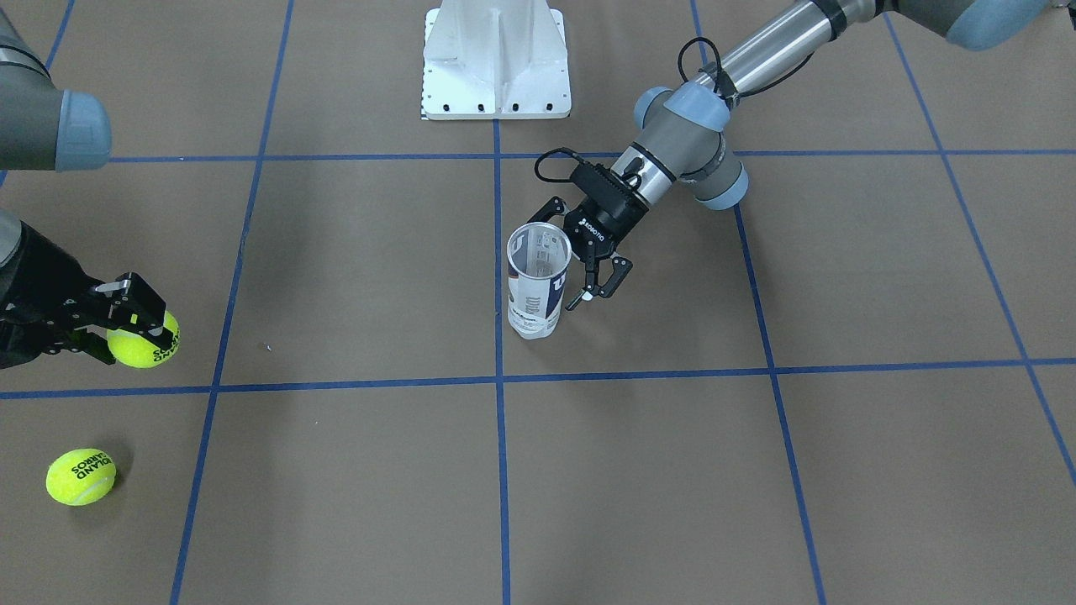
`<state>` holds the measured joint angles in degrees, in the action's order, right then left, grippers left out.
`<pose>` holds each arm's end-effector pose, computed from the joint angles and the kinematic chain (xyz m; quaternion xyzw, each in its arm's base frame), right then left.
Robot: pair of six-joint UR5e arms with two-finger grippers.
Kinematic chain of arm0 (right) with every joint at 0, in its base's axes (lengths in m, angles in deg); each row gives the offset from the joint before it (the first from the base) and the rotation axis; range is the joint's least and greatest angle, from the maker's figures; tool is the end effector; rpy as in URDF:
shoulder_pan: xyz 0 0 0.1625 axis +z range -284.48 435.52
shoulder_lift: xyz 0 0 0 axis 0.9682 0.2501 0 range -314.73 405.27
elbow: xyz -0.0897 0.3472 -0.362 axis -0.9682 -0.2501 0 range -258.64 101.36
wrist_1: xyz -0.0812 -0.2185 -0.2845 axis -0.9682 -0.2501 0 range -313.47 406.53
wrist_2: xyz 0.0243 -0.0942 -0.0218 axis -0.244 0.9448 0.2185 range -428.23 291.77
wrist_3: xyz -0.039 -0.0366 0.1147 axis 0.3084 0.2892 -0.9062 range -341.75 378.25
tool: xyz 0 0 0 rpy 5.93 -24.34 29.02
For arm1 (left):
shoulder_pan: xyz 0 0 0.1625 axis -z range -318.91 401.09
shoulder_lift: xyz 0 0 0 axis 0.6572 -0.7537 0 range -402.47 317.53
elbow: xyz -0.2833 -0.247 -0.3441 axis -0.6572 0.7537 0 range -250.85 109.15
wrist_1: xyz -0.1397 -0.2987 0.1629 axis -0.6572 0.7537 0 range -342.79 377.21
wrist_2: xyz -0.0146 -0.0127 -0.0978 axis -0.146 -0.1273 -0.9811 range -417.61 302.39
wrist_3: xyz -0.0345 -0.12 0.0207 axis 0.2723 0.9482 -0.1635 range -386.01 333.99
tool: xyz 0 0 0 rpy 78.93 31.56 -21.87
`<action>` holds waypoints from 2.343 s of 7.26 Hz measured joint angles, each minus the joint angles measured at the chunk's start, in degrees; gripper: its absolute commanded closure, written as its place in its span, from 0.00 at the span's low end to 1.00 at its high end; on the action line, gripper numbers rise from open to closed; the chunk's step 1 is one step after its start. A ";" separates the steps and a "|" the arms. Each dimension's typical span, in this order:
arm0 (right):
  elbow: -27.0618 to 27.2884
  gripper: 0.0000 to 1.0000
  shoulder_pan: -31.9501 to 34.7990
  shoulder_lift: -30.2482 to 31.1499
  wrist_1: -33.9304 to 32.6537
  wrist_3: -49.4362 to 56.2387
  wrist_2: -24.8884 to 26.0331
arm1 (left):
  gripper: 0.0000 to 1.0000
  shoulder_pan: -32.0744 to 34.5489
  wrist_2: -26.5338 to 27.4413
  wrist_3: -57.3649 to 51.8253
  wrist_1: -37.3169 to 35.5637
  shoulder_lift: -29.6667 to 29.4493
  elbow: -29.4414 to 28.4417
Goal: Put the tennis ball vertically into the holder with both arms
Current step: 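Grasp the standing can's side with the left gripper, then carry the yellow ball with the right gripper over the can's open top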
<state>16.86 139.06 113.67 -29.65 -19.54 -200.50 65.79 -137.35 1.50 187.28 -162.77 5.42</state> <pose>-0.2373 -0.5850 0.4856 0.0965 -0.4595 -0.0391 0.8821 0.5688 -0.4332 0.3913 0.5560 0.4977 0.1513 0.6483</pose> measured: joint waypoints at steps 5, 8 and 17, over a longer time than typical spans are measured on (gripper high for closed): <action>0.53 1.00 0.00 -0.28 0.06 0.00 0.00 | 0.01 0.07 0.39 0.00 0.00 -1.12 -1.85; 0.94 1.00 0.00 -0.75 -0.01 0.00 -0.06 | 0.01 0.09 1.02 0.00 0.00 -1.79 -2.84; 3.48 1.00 -2.69 -8.80 0.22 -15.98 -3.74 | 0.01 0.19 1.08 0.00 0.09 -3.30 -4.71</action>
<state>20.33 136.38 104.87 -29.43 -35.52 -204.25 65.97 -136.27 1.50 187.37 -166.07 0.70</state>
